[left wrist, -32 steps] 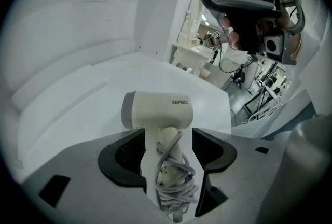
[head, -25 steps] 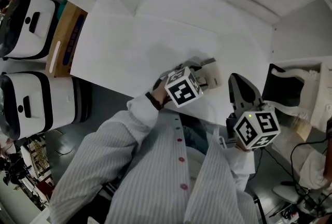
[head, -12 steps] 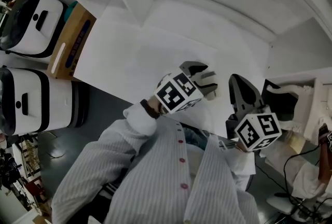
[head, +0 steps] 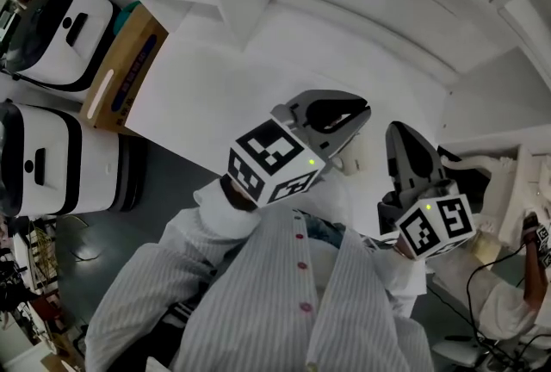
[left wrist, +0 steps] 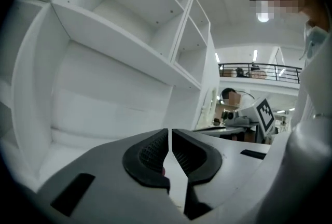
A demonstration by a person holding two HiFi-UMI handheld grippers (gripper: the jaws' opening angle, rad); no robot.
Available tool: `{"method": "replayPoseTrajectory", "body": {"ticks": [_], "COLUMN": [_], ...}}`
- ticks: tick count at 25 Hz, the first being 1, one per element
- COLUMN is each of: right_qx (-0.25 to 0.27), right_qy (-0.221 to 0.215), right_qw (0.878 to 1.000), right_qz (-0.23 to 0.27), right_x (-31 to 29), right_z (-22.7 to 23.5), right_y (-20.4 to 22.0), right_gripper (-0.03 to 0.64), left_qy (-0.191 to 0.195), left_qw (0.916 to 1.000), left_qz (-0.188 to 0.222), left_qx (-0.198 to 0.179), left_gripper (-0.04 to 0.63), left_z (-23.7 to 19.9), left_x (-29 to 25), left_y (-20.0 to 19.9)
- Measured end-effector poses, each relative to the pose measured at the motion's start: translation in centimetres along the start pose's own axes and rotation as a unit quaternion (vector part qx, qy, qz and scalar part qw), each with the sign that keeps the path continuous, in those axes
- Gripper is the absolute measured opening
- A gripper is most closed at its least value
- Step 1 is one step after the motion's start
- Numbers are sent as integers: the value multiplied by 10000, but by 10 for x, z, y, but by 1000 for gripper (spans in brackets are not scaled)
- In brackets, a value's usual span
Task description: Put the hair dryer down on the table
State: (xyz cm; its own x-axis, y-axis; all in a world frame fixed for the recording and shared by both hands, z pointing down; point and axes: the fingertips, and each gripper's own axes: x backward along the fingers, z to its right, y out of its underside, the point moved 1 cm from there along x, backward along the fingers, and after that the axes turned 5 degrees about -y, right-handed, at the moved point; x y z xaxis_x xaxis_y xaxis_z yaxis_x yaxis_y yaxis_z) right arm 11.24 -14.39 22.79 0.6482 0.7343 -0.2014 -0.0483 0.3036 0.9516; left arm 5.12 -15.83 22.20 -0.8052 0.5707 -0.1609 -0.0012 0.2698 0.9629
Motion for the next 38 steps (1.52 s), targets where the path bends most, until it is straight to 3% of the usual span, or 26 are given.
{"method": "replayPoseTrajectory", "body": {"ticks": [4,13,38], "right_qx": [72,223,371], "right_qy": [-107,-160,-138], "right_qw": [9998,9995,9990], "right_qz": [123,160,184], "right_x": [1,1,10], "right_z": [-8,-19,-15], "right_y": [-11,-20,-31], "right_gripper": [11,12,11], "left_qy": [-57,-139,-41], "left_qw": [9993,9983,9995], "left_qz": [341,568,262], "left_qx": [117,-30,-194], "left_gripper": [11,9,9], "left_z": [1,4,14], "left_x": [12,27,12], "left_y": [-21,-41,-35]}}
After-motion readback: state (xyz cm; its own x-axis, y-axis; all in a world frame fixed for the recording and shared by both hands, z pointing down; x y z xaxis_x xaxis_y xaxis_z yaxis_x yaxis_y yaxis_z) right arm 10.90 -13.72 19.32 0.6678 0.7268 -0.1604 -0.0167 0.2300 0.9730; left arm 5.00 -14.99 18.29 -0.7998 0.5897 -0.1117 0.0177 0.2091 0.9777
